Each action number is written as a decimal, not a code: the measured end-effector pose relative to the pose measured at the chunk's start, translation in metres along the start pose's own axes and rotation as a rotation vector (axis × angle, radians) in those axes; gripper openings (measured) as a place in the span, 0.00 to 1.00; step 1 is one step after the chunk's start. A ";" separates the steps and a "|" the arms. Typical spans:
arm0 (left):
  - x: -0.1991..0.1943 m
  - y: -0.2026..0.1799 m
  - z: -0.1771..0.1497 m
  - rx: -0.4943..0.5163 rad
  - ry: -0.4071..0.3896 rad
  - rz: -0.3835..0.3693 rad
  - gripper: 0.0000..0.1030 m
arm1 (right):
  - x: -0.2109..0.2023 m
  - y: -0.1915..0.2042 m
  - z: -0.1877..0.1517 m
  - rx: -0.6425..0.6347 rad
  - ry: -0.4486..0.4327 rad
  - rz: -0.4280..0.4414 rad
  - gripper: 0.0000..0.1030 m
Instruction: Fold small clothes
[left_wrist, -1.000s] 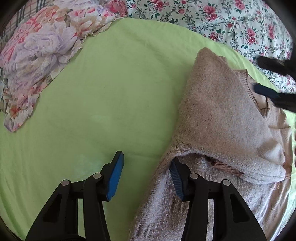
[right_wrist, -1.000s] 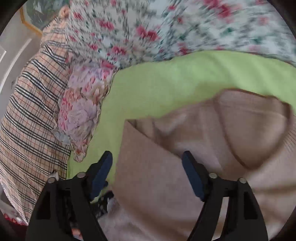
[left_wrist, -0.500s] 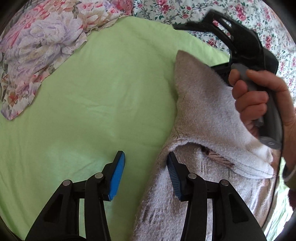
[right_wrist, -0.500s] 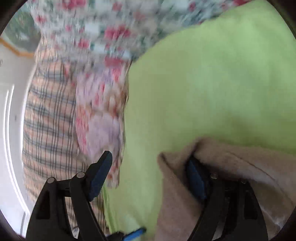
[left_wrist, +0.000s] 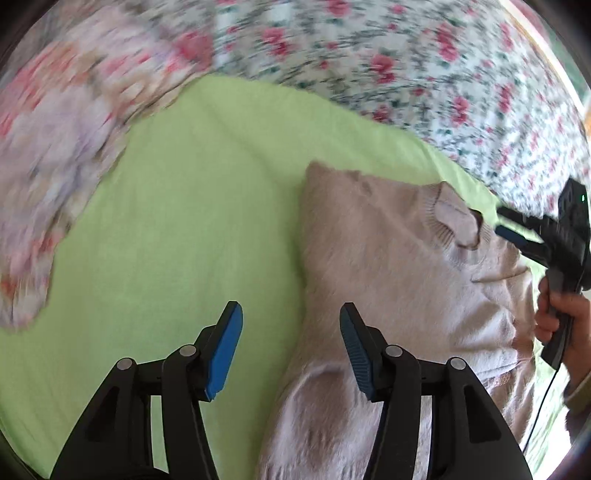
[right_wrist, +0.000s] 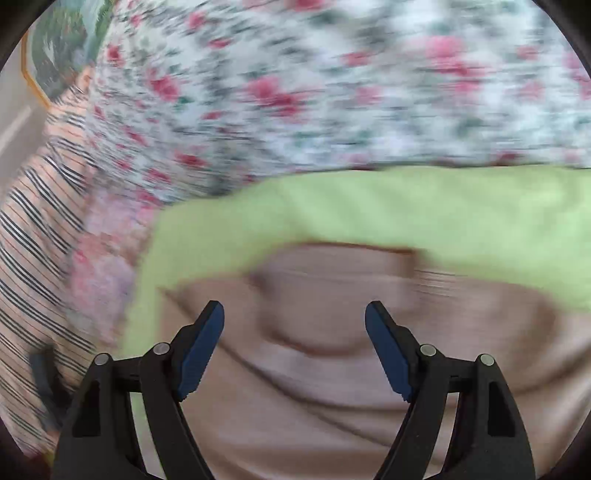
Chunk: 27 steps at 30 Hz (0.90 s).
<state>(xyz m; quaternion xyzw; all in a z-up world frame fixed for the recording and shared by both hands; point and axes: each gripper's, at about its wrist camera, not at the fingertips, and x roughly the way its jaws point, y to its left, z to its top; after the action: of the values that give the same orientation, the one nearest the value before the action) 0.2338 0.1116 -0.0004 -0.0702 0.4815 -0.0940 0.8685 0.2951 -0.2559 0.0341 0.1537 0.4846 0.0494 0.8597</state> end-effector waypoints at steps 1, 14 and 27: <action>0.002 -0.007 0.010 0.049 -0.013 0.005 0.56 | -0.004 -0.011 -0.001 -0.015 0.011 -0.043 0.78; 0.124 -0.124 0.098 0.790 0.068 0.122 0.74 | 0.053 -0.021 0.019 -0.523 0.161 -0.274 0.85; 0.153 -0.140 0.127 0.655 -0.027 0.265 0.00 | 0.067 -0.057 0.053 -0.269 0.064 -0.320 0.07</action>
<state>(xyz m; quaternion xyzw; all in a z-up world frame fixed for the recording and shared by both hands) 0.4075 -0.0562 -0.0295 0.2741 0.4192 -0.1290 0.8558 0.3715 -0.3055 -0.0135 -0.0428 0.5191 -0.0185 0.8534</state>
